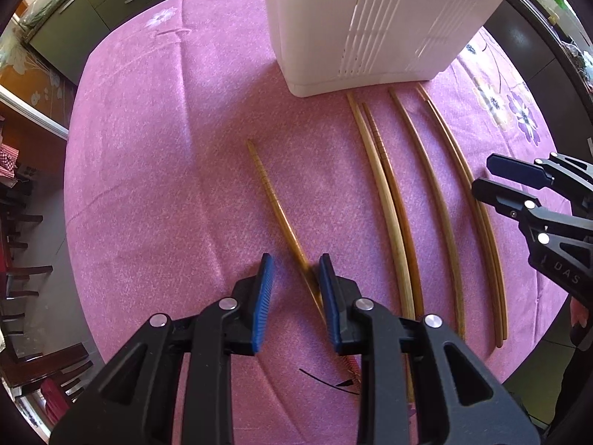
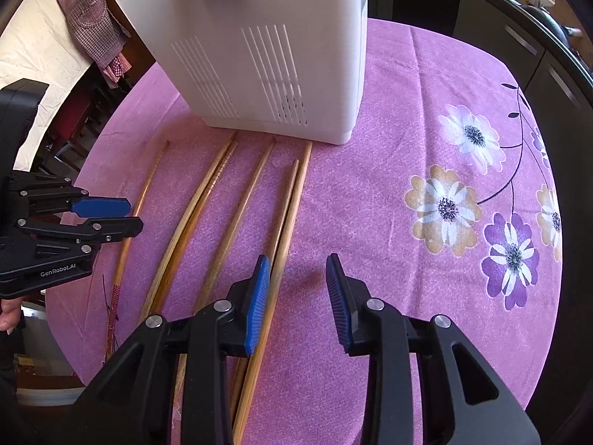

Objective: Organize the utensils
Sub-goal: 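Grasp a wooden chopstick with the left gripper while the right gripper grasps another, then lift both chopsticks upright and carry them toward the white holder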

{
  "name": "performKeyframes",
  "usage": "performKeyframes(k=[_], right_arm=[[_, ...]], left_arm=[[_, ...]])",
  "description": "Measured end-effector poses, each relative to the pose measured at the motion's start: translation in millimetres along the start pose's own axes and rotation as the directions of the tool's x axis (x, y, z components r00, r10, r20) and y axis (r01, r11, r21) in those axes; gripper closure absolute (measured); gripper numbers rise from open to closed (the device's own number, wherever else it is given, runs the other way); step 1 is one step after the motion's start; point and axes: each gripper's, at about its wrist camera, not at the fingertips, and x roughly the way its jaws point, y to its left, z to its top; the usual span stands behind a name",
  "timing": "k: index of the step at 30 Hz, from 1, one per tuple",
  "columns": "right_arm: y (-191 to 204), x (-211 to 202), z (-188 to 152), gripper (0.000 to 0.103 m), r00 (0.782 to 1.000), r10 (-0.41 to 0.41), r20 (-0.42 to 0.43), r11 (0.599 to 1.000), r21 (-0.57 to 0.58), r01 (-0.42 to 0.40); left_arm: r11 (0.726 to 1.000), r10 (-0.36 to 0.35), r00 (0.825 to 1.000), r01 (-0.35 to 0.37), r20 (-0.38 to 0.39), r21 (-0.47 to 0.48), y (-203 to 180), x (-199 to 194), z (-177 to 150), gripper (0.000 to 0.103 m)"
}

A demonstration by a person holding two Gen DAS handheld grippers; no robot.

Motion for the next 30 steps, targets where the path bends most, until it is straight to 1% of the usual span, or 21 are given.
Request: performKeyframes(k=[3,6,11,13,14,15,16,18,20,22,25,28,30], right_arm=[[8.7,4.3,5.3,0.071,0.999,-0.042,-0.002,0.999,-0.004,0.042],[10.0,5.0,7.3,0.071,0.998,-0.054,-0.01,0.999,-0.009,0.054],[25.1,10.6,13.3,0.072,0.994,-0.102,-0.034,0.993,-0.068,0.099],[32.8,12.9,16.8,0.079,0.992,-0.125,-0.034,0.988,-0.1,0.121],[34.4,13.5,18.9,0.082,0.992,-0.117,-0.042,0.988,-0.104,0.112],[35.1,14.8,21.3,0.09,0.994,-0.101,-0.051,0.99,-0.101,0.095],[35.9,15.7,23.2,0.092,0.994,-0.097,-0.055,0.991,-0.102,0.091],[37.9,16.5,24.0,0.094,0.994,-0.097,-0.055,0.99,-0.108,0.091],[35.7,16.7,25.3,0.096,0.996,-0.074,-0.058,0.993,-0.092,0.069],[32.3,12.8,23.9,0.096,0.997,-0.062,-0.036,0.995,-0.075,0.06],[23.9,-7.4,19.7,0.096,0.999,-0.034,0.017,0.998,-0.056,0.035],[19.2,-38.0,15.2,0.096,0.996,-0.008,0.092,0.999,-0.045,0.013],[14.6,-62.0,10.3,0.096,0.989,0.004,0.149,0.999,-0.041,0.002]], left_arm=[[1.0,-0.005,1.0,0.005,0.007,0.004,1.4,-1.2,-2.9,0.078],[1.0,-0.011,1.0,0.011,0.013,0.009,4.0,-0.6,-8.3,0.078],[1.0,-0.003,1.0,0.003,0.016,0.009,7.8,-3.2,-8.7,0.078],[1.0,0.001,1.0,-0.001,0.017,0.008,6.5,-4.7,-8.5,0.078],[1.0,0.001,1.0,-0.002,0.018,0.007,6.3,-4.8,-8.7,0.078],[1.0,0.003,1.0,-0.003,0.017,0.005,5.5,-5.1,-8.7,0.078],[1.0,0.004,1.0,-0.004,0.016,0.003,4.8,-5.2,-8.5,0.078],[1.0,-0.003,1.0,0.003,0.013,0.005,2.5,-5.4,-7.8,0.086],[1.0,-0.012,1.0,0.012,0.011,0.004,0.4,-6.3,-7.0,0.091],[1.0,-0.022,1.0,0.022,0.01,-0.005,0.9,-6.7,-6.4,0.093],[0.999,-0.047,0.999,0.047,0.01,-0.022,6.0,-8.8,-5.8,0.096],[0.997,-0.06,0.997,0.062,0.05,-0.035,13.6,-24.0,-6.1,0.096],[0.997,-0.07,0.994,0.074,0.085,-0.037,23.8,-40.2,-9.7,0.096]])
